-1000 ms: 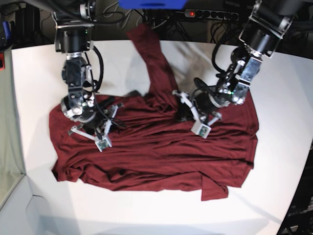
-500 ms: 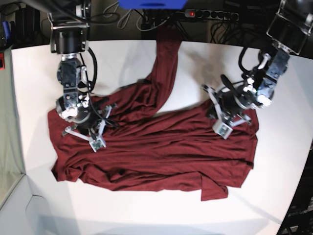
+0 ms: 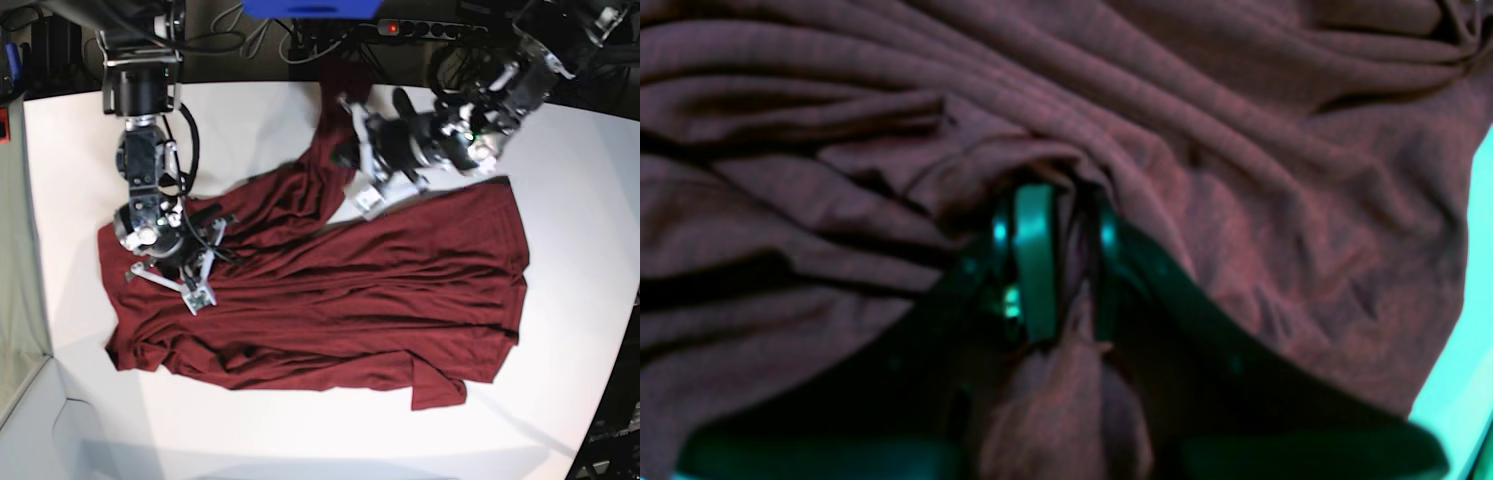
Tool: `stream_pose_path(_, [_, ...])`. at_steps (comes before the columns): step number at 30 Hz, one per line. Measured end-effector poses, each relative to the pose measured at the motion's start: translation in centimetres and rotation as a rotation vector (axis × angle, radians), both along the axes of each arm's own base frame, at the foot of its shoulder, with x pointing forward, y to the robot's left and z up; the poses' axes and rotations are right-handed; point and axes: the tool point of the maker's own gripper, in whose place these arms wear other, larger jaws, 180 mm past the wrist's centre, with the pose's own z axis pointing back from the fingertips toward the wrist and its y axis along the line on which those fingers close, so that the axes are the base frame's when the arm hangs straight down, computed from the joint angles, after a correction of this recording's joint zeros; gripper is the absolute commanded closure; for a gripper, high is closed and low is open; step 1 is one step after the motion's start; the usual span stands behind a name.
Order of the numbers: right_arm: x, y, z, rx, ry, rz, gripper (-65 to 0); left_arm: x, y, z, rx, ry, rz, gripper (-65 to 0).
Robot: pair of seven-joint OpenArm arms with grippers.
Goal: Layout the t-shirt on the table in an organized manner, then fold the t-shirt properly
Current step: 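Lift the shirt flap with the left gripper and lay it over the body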
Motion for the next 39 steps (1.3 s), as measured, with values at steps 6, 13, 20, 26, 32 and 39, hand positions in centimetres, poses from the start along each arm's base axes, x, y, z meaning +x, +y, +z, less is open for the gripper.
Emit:
stream_pose_path(6, [0.0, 0.3, 0.0, -0.001, 0.004, 0.0, -8.1, -2.4, -0.5, -1.8, 0.141, 0.008, -0.158, -0.2])
stream_pose_path(13, [0.0, 0.3, 0.0, 0.0, 0.004, 0.0, -8.1, -2.8, 1.1, -3.2, 0.179, 0.043, -0.145, -0.2])
stream_pose_path(20, [0.0, 0.3, 0.0, -0.001, 0.004, 0.0, -8.1, -1.6, 0.7, -4.3, 0.157, 0.029, -0.127, -0.2])
stream_pose_path(26, [0.2, 0.1, 0.1, -0.007, 0.006, -0.003, -8.1, -0.1, -0.1, -4.6, 0.179, -0.09, -0.195, -0.2])
stream_pose_path(32, [0.1, -1.5, 0.2, -0.036, 0.009, -0.012, -8.1, 1.2, 3.1, -4.6, 0.232, -0.166, -0.296, -0.2])
stream_pose_path(39, [0.1, -1.9, 0.3, -0.042, 0.007, -0.012, -8.1, 6.7, 13.6, -4.3, 0.607, -0.268, -0.239, -0.2])
